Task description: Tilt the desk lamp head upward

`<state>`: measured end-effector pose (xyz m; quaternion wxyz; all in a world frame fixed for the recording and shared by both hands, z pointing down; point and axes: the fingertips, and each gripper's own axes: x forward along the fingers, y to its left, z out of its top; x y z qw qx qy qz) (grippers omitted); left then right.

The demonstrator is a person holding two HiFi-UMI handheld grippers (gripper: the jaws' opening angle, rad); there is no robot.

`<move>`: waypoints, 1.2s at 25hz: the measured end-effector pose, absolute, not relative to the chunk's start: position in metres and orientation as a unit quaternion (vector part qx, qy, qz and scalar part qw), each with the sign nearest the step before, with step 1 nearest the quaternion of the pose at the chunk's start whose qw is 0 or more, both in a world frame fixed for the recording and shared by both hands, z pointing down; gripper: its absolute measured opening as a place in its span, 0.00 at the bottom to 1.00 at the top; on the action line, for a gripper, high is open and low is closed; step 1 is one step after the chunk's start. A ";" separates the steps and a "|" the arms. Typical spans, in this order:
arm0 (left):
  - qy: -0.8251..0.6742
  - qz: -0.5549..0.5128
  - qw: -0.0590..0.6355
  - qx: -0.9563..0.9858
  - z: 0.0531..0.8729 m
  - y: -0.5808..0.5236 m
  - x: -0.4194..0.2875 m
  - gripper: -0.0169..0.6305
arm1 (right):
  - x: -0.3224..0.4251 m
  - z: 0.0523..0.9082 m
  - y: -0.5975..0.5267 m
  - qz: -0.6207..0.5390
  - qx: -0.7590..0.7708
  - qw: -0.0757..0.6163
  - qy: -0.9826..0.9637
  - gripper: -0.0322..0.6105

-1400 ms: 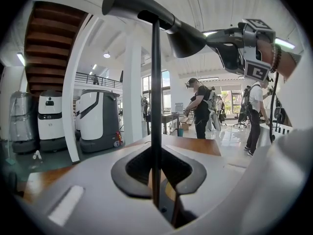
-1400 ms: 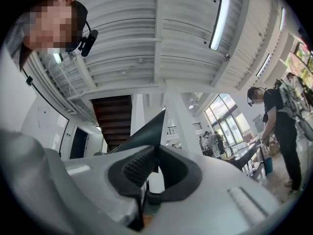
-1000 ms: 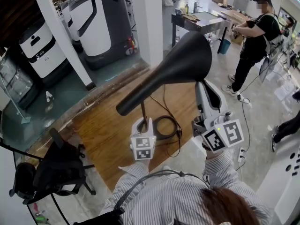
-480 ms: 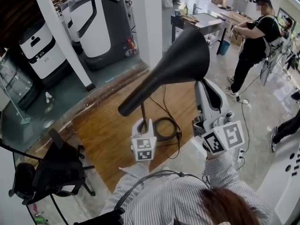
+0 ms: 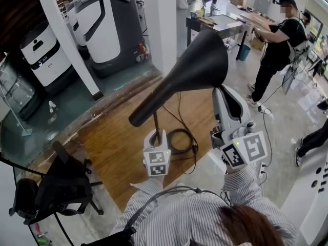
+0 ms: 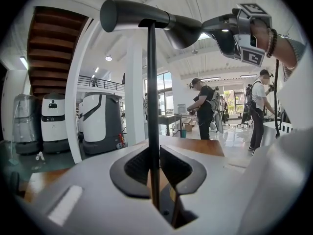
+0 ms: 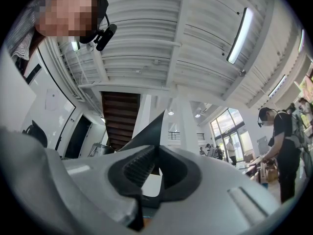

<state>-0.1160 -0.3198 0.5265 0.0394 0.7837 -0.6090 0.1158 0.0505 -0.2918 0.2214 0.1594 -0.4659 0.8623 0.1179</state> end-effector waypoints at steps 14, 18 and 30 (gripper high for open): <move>-0.604 0.101 0.046 0.789 0.525 -0.319 -0.116 0.09 | 0.053 0.223 -0.291 0.122 -0.474 0.157 0.858 0.10; -0.602 0.081 0.063 0.792 0.525 -0.320 -0.116 0.09 | 0.055 0.223 -0.291 0.127 -0.479 0.157 0.854 0.10; -0.596 0.056 0.056 0.799 0.509 -0.318 -0.119 0.09 | 0.064 0.238 -0.296 0.107 -0.480 0.174 0.853 0.10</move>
